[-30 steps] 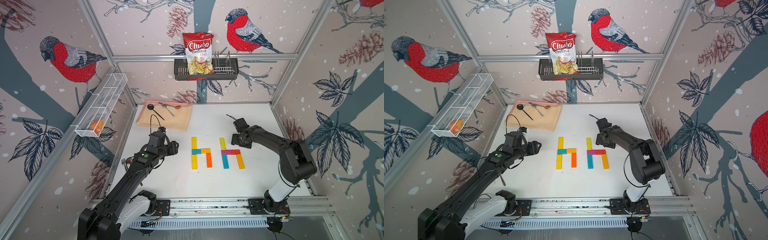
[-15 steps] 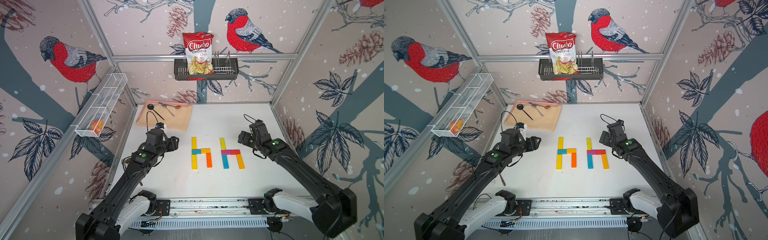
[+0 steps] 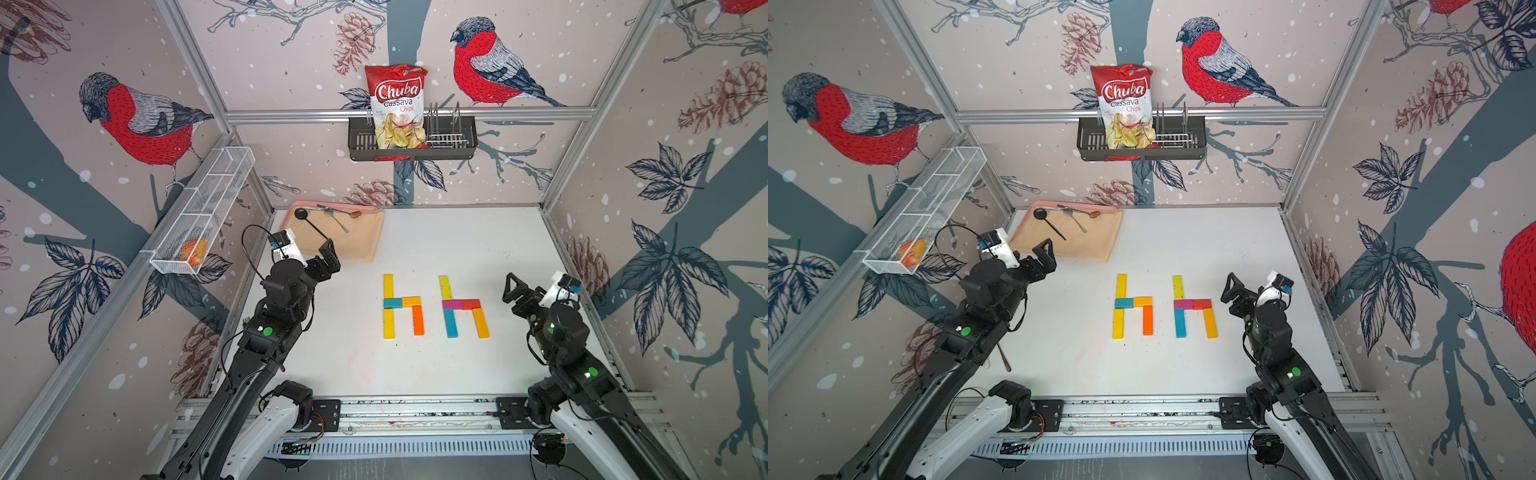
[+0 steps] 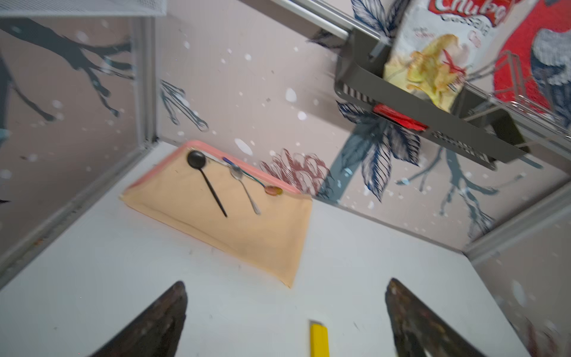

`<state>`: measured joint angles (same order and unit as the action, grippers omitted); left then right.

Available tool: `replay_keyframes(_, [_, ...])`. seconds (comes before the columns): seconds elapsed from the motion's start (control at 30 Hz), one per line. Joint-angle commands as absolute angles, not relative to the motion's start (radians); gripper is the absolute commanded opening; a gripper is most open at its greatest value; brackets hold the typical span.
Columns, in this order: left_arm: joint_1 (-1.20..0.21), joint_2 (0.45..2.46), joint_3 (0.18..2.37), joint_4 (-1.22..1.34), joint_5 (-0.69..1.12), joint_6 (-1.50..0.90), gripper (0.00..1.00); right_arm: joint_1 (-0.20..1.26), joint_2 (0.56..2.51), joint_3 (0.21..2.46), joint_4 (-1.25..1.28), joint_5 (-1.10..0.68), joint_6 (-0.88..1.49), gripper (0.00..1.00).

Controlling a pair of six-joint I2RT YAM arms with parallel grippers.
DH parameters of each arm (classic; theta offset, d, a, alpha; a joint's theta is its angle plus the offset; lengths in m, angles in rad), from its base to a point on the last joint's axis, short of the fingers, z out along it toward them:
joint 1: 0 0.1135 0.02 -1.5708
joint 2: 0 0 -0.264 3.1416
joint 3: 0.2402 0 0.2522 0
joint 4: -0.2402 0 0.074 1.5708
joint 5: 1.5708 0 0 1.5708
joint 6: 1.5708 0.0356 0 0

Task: Assemble the letter h with building blocks
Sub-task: Reset both arms

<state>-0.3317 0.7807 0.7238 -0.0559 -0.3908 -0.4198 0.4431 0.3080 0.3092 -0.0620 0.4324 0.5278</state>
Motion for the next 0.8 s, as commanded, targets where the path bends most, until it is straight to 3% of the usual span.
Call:
replay_keyframes(0.0, [-0.330, 0.796, 0.554, 0.346, -0.645, -0.218, 0.98, 0.421, 0.309, 0.217, 0.252, 0.683, 0.360, 1.00])
replay_keyframes(0.13, [-0.300, 0.953, 0.364, 0.826, -0.845, -0.003, 0.99, 0.271, 0.618, 0.252, 0.224, 0.785, 0.361, 1.00])
replay_keyframes(0.27, [-0.218, 1.198, 0.281, 0.962, -0.742, 0.012, 0.98, 0.074, 0.810, 0.228, 0.276, 0.793, 0.375, 1.00])
replay_keyframes(0.43, [-0.205, 1.341, 0.165, 1.228, -0.745, -0.008, 0.99, 0.005, 0.901, 0.110, 0.607, 0.632, 0.260, 1.00])
replay_keyframes(0.53, [-0.169, 1.347, 0.180, 1.200, -0.633, 0.032, 0.98, -0.023, 0.987, 0.065, 0.871, 0.457, 0.236, 1.00])
replay_keyframes(0.63, [-0.137, 1.347, 0.183, 1.185, -0.654, 0.059, 0.98, -0.028, 1.128, 0.073, 1.075, 0.317, 0.201, 1.00])
replay_keyframes(0.77, [0.013, 1.350, 0.250, 1.037, -0.438, -0.074, 0.98, -0.059, 1.360, 0.110, 1.285, 0.224, 0.210, 1.00])
